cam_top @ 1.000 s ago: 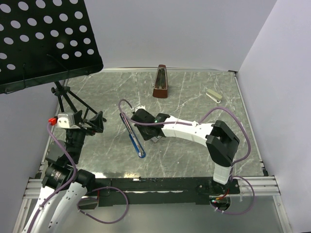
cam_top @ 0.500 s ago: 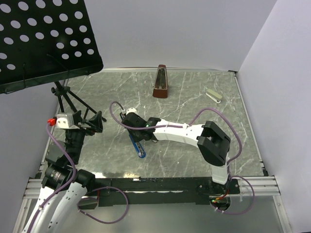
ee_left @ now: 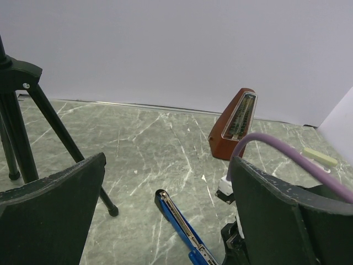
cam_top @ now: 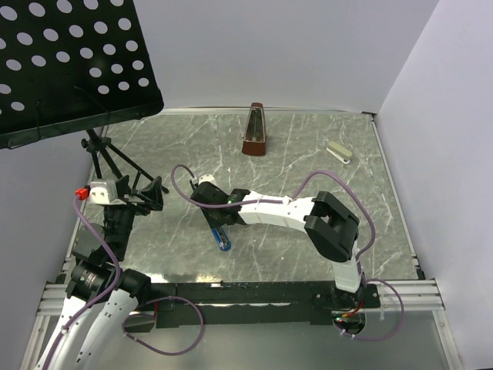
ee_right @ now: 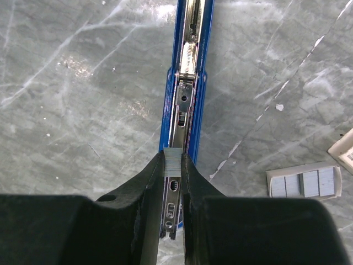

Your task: Load the staples into the stapler

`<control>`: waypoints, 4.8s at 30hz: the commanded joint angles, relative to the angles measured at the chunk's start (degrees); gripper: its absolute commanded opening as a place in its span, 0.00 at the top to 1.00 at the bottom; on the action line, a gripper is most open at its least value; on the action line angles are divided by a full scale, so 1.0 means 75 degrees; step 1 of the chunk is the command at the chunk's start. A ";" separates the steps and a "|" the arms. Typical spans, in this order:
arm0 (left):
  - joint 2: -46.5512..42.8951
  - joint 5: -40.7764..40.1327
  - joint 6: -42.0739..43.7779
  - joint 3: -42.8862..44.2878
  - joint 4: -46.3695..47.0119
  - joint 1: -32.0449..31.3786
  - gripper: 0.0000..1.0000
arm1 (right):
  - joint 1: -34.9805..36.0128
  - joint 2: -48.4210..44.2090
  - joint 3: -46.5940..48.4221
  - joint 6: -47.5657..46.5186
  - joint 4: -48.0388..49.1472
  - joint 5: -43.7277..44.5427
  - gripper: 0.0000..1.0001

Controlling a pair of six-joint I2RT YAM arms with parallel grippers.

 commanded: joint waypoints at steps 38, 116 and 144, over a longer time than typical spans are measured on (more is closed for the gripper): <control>-0.0044 -0.0068 -0.0028 0.0045 0.0225 -0.0031 0.01 | 0.0131 0.0520 0.0496 0.0707 -0.0398 0.0371 0.72; 0.0085 -0.0009 -0.0016 0.0034 0.0237 -0.0031 0.01 | -0.0455 0.0695 0.0696 -0.0336 -0.0386 0.0148 0.39; 0.0155 0.0061 -0.0017 0.0022 0.0249 -0.0031 0.01 | -0.0432 0.0121 0.0086 -0.0453 -0.1159 -0.0402 0.39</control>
